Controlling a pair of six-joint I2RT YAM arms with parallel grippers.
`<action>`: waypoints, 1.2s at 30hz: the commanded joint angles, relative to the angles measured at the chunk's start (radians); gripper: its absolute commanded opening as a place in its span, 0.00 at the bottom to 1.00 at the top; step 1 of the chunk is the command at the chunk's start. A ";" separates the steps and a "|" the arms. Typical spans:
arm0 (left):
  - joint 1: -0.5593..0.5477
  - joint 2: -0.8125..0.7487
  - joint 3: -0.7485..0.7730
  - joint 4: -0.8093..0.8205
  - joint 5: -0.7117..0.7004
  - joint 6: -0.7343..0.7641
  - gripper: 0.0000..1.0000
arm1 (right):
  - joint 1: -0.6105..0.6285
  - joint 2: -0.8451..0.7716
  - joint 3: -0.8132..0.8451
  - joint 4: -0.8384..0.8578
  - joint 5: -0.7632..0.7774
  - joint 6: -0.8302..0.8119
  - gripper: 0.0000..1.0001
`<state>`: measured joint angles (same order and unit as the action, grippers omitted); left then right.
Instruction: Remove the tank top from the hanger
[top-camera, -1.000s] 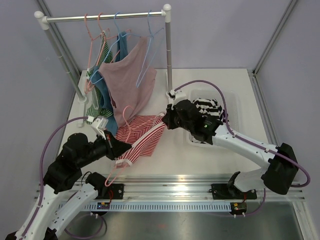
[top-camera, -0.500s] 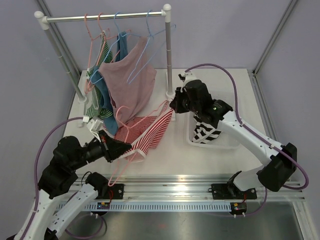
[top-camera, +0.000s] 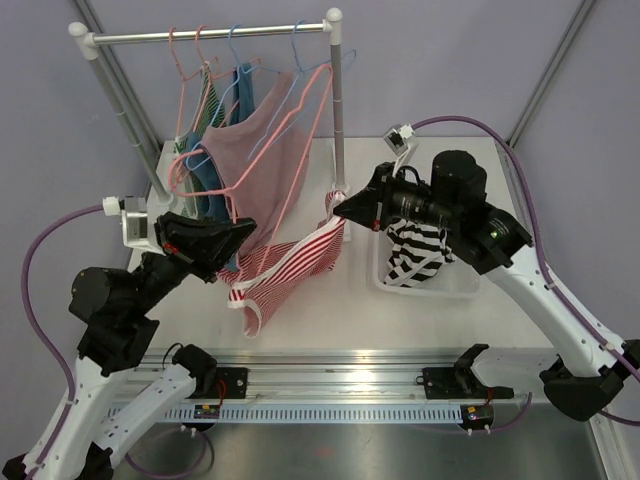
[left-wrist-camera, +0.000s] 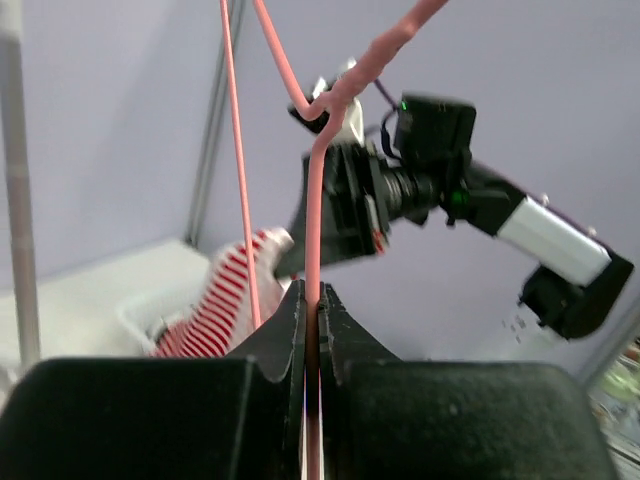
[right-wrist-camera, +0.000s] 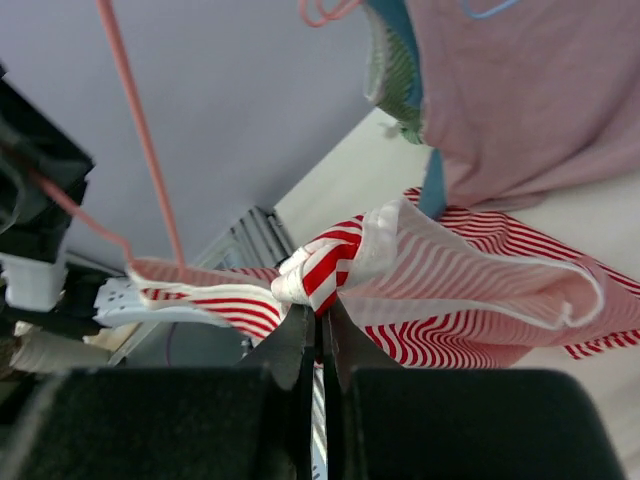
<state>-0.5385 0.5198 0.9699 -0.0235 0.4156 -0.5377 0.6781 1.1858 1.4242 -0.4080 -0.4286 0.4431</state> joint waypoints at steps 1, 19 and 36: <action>-0.005 0.077 0.062 0.355 -0.087 0.082 0.00 | -0.003 -0.035 0.050 0.042 -0.182 0.048 0.00; -0.005 0.117 0.340 -0.347 -0.475 0.208 0.00 | 0.286 0.096 -0.177 -0.120 0.461 -0.027 0.00; -0.003 0.419 0.657 -0.759 -0.472 0.219 0.00 | 0.351 0.201 -0.301 -0.086 0.720 0.057 1.00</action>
<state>-0.5385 0.8806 1.5356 -0.7265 -0.0498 -0.3374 1.0248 1.4773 1.1263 -0.5003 0.2001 0.4915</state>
